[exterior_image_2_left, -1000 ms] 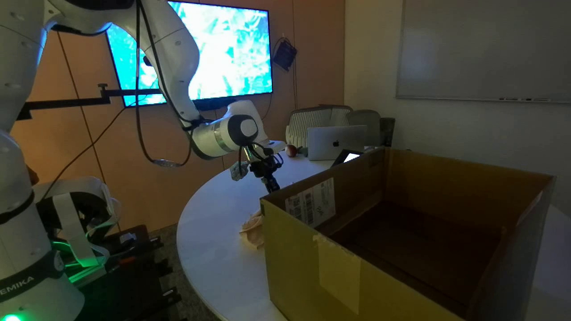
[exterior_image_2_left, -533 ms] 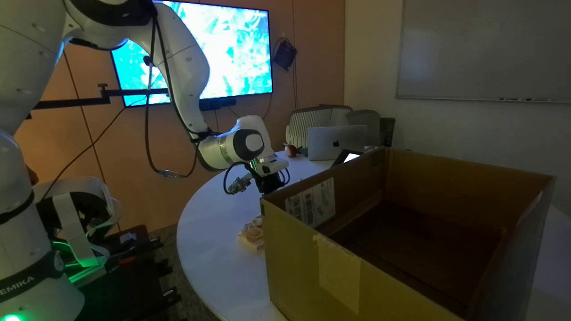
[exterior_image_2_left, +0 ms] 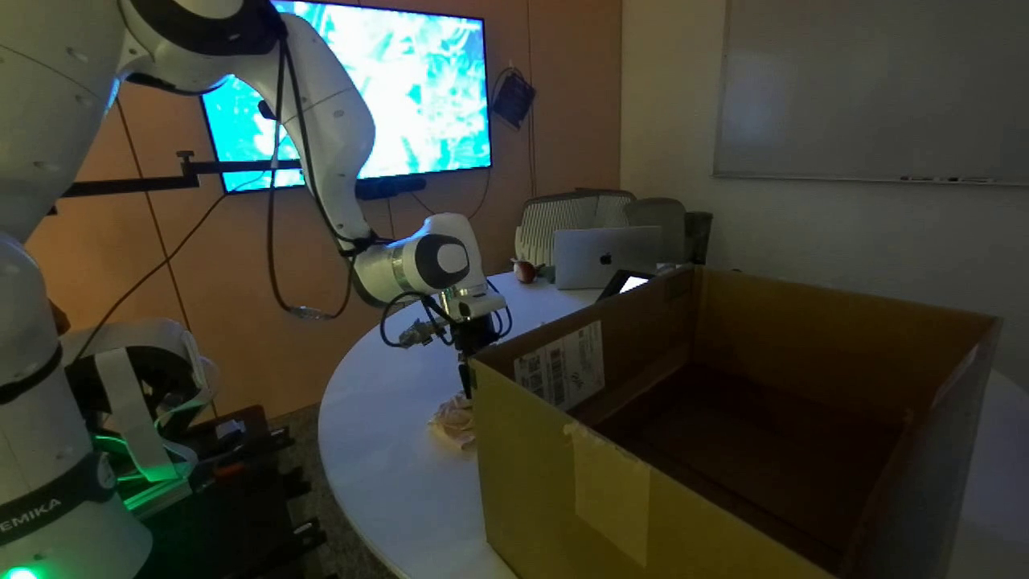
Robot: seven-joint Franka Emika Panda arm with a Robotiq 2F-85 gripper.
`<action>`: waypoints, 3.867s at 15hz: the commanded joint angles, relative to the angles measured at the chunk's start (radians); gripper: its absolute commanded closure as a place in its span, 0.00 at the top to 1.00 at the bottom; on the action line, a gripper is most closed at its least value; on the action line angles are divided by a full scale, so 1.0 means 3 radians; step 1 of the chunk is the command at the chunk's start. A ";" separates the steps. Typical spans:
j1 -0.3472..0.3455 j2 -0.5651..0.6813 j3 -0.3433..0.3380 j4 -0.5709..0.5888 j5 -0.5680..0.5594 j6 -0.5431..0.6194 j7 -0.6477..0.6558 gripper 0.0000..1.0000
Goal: Put the marker on the cloth and wrap it up, the put the cloth in the box
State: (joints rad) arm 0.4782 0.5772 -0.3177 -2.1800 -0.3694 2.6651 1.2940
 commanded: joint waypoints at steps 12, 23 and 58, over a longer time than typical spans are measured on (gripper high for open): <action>-0.0522 -0.0209 0.0591 -0.0496 0.0240 0.0102 -0.0033 1.00; -0.1053 -0.0053 0.0902 -0.0760 0.1202 0.0825 -0.0922 0.66; -0.0021 0.0680 0.0430 0.0982 0.1409 0.0604 -0.0953 0.17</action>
State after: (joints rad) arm 0.4636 0.7091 -0.1783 -1.9855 0.0559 2.9095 0.9922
